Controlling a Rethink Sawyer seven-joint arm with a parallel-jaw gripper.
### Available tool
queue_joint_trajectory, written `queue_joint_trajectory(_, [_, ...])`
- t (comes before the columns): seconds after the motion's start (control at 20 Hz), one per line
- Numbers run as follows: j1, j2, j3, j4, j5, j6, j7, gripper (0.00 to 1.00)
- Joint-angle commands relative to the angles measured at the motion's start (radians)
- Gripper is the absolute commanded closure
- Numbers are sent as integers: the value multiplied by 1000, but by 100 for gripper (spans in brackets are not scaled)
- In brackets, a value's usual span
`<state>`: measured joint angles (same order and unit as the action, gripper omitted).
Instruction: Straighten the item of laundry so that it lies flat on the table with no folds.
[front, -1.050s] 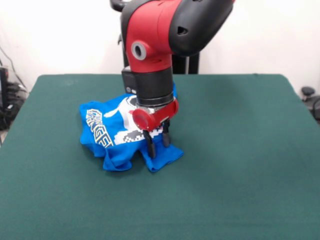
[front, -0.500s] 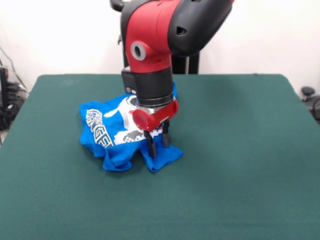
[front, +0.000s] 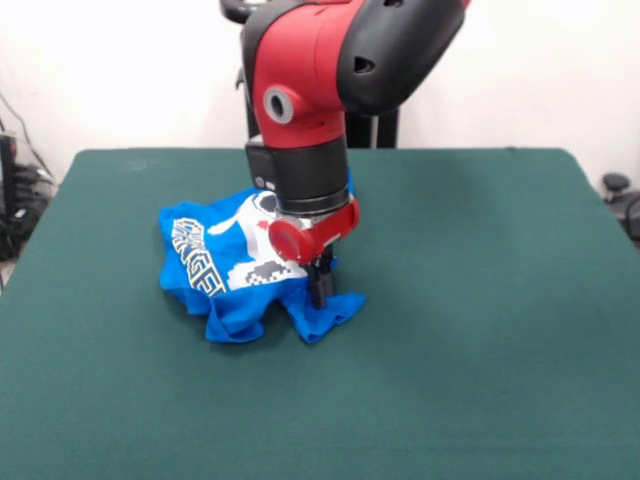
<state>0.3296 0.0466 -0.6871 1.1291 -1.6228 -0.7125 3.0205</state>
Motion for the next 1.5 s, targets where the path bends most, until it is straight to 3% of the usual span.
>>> queue_joint_trajectory(0.05, [14,116,224,-37,26,-4,13,100])
queue_joint_trajectory(0.25, [16,118,221,-39,23,-4,18,100])
queue_joint_trajectory(0.55, [6,37,230,45,63,-36,-95,100])
queue_joint_trajectory(0.95, [-1,-66,262,153,187,14,-254,100])
queue_joint_trajectory(1.5, [-4,-73,288,185,405,46,-370,100])
